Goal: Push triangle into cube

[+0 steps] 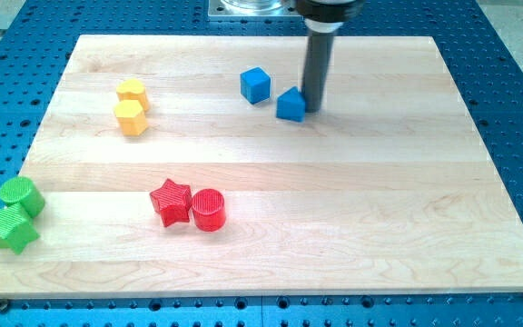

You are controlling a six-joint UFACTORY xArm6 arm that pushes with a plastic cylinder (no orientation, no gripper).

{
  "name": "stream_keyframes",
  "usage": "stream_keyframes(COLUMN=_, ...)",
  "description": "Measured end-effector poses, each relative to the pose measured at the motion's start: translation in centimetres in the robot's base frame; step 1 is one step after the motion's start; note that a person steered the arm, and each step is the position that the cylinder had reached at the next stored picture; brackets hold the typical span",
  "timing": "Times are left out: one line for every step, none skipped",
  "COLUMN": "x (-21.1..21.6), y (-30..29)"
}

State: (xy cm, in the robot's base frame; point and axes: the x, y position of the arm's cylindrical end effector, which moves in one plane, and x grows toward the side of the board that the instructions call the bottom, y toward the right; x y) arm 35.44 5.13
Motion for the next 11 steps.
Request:
stream_keyframes(x=3.0, y=0.4)
stream_keyframes(x=8.1, y=-0.4)
stream_keyframes(x=6.2, y=-4.9)
stream_keyframes(x=2.9, y=-4.8)
stream_keyframes(x=2.4, y=-4.3)
stream_keyframes(x=2.3, y=-3.8)
stream_keyframes(x=2.3, y=-3.5)
stream_keyframes(x=2.3, y=-3.5)
stream_keyframes(x=2.3, y=-3.5)
stream_keyframes(x=7.2, y=-3.4)
stream_keyframes(x=16.3, y=-7.7)
